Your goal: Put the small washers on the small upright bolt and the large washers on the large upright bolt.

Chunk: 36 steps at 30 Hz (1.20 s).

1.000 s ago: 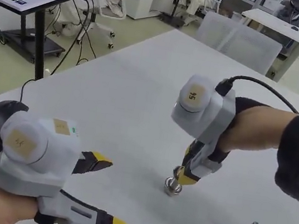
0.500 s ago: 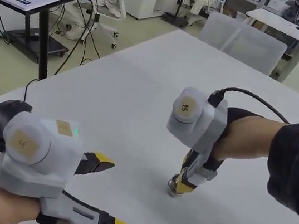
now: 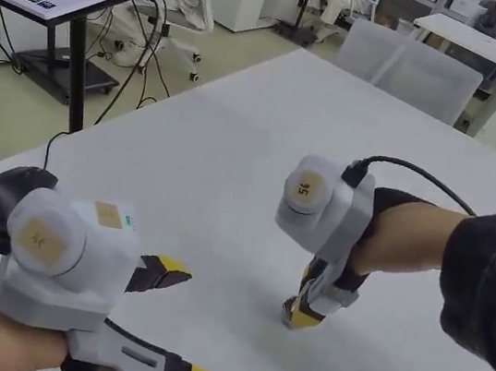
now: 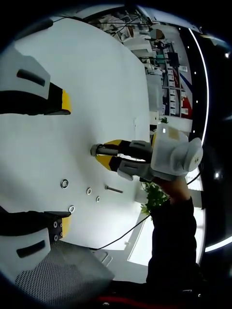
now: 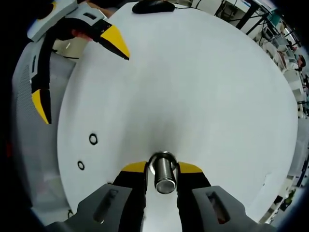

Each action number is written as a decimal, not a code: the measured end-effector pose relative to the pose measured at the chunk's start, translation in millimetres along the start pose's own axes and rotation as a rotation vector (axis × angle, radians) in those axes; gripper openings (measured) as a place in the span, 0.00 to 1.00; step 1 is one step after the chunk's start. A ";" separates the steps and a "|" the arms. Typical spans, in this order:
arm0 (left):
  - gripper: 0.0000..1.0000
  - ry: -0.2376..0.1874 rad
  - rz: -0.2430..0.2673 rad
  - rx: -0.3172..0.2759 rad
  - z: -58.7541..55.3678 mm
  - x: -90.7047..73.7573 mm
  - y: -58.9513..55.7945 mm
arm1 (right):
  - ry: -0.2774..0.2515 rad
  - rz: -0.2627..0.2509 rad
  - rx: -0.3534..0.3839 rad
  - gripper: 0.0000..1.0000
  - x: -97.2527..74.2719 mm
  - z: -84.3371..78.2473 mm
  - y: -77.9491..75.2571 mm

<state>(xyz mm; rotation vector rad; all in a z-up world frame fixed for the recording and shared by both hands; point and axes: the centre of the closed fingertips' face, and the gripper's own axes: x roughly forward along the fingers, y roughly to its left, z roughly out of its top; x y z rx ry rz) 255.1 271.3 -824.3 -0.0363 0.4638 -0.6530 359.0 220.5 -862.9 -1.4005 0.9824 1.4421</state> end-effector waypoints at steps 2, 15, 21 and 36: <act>0.81 0.000 0.000 0.000 -0.2 -0.1 -0.2 | -0.001 -0.002 0.001 0.23 0.8 0.0 -0.3; 0.81 0.001 -0.001 0.000 -0.8 -0.5 -0.7 | 0.001 -0.010 -0.007 0.25 5.3 -1.4 -1.2; 0.81 0.002 -0.004 0.001 -1.1 0.4 -1.0 | -0.006 -0.005 -0.001 0.29 5.6 -2.2 -0.6; 0.81 0.004 -0.011 0.011 2.1 2.2 -2.9 | -0.027 -0.011 0.050 0.38 -2.6 -12.9 -2.3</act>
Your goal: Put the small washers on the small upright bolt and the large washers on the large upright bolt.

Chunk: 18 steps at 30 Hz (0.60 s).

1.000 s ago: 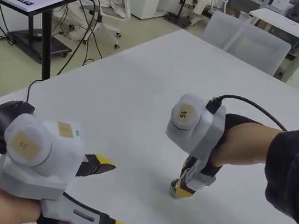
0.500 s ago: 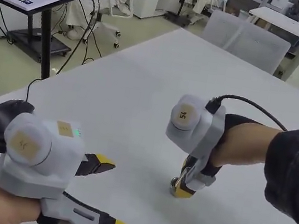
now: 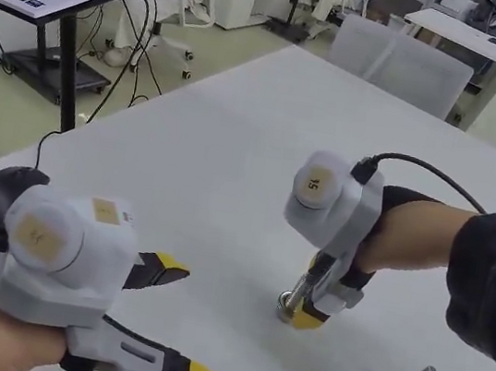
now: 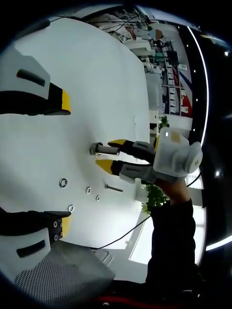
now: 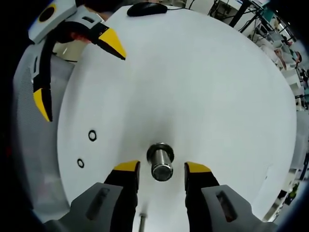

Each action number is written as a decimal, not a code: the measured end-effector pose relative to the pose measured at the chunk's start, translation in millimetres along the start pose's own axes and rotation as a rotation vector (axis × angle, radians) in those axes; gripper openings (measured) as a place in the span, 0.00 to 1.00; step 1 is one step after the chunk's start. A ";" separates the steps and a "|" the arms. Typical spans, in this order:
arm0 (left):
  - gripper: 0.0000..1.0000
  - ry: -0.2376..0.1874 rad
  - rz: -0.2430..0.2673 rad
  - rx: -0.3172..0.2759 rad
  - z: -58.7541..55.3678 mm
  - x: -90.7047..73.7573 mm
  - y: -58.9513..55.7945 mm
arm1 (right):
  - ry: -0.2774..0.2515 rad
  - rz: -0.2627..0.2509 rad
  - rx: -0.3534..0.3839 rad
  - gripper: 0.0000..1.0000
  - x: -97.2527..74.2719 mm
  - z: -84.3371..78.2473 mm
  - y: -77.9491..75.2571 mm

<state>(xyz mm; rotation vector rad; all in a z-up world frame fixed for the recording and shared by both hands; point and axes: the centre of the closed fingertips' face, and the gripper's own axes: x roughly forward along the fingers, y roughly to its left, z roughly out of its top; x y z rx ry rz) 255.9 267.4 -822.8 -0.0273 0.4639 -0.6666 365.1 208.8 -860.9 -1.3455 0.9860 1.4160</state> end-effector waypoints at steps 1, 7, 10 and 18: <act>0.81 0.001 -0.001 0.000 0.1 0.2 -0.2 | -0.001 0.000 0.002 0.38 -0.5 -0.9 0.2; 0.81 0.004 -0.008 0.006 1.2 2.3 -0.8 | -0.005 -0.009 0.025 0.39 -5.8 -10.0 -1.1; 0.81 0.007 -0.013 0.010 1.6 3.9 -1.6 | -0.009 -0.014 0.038 0.39 -8.9 -14.9 -0.6; 0.81 0.013 -0.028 0.025 4.2 6.8 -2.6 | -0.011 -0.019 0.063 0.39 -13.4 -26.7 6.2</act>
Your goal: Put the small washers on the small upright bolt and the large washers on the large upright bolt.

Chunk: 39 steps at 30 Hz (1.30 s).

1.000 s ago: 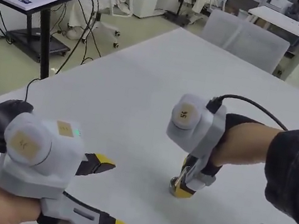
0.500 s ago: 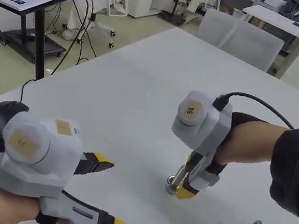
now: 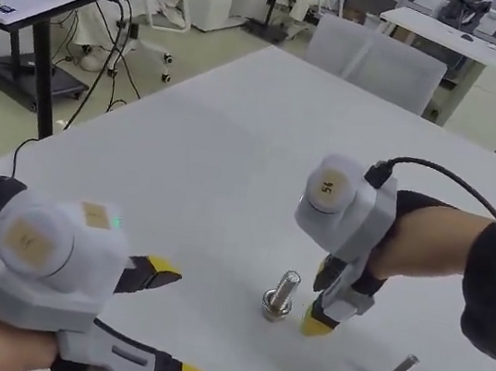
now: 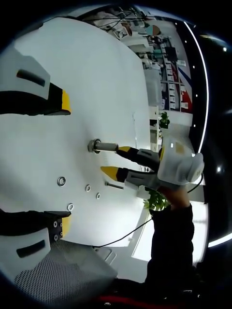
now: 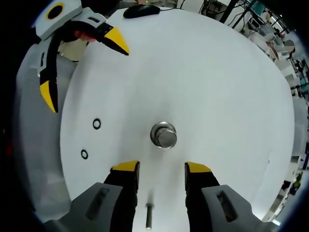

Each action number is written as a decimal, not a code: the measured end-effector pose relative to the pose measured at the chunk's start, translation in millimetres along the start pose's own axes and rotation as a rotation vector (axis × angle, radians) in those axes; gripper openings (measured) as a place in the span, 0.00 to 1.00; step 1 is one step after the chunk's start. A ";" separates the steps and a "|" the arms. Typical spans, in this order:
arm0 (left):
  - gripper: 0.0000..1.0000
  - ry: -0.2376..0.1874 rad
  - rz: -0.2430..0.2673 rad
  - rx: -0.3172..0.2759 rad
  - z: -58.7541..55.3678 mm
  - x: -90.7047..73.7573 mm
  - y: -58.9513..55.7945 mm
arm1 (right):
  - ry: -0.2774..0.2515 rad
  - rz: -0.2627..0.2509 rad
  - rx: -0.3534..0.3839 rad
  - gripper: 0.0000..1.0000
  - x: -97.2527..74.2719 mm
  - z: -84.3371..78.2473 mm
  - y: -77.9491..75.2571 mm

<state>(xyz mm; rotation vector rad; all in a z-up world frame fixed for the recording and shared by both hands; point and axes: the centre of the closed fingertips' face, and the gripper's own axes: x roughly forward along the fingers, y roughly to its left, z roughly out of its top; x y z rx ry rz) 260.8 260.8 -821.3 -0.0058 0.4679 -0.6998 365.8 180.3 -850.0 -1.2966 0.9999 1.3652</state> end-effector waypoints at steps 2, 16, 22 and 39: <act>0.81 0.001 -0.003 0.004 0.9 0.1 0.2 | -0.007 -0.002 0.007 0.39 -2.0 -1.2 1.9; 0.81 0.009 -0.018 0.022 3.6 0.8 -4.5 | -0.039 -0.005 0.017 0.39 -8.8 -3.4 24.8; 0.81 0.016 -0.021 0.027 2.8 0.0 -7.5 | -0.049 -0.004 0.014 0.38 -10.9 -4.7 37.7; 0.80 0.021 -0.018 0.038 1.3 -3.7 -13.4 | -0.077 0.037 0.004 0.37 -9.1 5.3 73.5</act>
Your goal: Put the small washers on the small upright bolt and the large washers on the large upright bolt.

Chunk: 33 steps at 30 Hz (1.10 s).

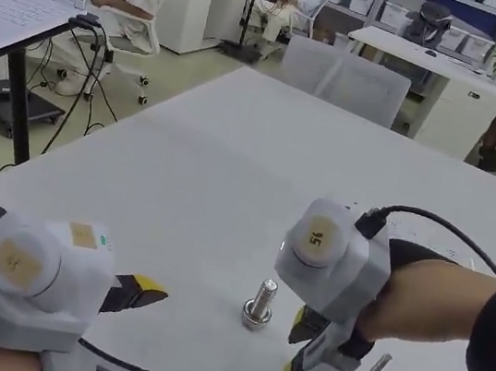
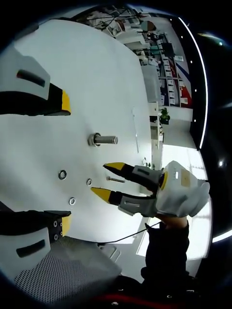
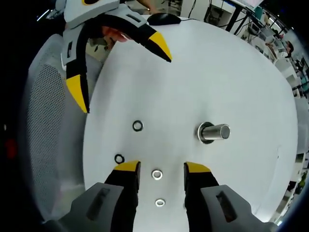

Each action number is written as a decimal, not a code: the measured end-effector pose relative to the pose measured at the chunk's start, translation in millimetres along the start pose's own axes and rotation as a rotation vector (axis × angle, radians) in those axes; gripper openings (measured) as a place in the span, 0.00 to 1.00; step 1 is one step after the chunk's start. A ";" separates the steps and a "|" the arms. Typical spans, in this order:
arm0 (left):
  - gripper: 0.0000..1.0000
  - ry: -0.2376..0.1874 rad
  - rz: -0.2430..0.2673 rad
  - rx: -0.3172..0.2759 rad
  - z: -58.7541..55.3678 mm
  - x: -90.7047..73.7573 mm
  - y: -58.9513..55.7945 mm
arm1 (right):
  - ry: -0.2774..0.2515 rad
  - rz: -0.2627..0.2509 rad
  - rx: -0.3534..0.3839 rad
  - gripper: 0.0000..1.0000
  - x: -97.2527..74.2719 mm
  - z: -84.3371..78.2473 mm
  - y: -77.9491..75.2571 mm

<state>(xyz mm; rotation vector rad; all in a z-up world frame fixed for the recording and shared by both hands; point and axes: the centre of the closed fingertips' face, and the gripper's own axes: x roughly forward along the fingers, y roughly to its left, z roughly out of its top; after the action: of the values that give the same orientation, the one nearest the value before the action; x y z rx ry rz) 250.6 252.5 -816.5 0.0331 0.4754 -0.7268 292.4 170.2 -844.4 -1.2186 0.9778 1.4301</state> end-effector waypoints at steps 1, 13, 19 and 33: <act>0.80 0.001 0.000 0.001 -0.3 -0.4 -0.4 | 0.000 0.002 -0.004 0.37 0.8 1.4 1.6; 0.80 0.011 0.003 0.004 -3.6 -3.7 -3.0 | -0.027 0.038 -0.045 0.36 15.4 25.9 21.7; 0.80 0.011 0.003 0.004 -4.4 -5.4 -3.9 | -0.036 0.057 -0.059 0.34 24.8 36.0 28.8; 0.80 0.011 0.000 -0.002 -7.4 -8.0 -6.6 | -0.025 0.080 -0.092 0.26 41.0 44.1 36.4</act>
<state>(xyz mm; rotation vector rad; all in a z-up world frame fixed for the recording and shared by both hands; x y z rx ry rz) 238.1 254.0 -818.8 0.0353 0.4871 -0.7265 247.4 212.7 -877.8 -1.2374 0.9622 1.5639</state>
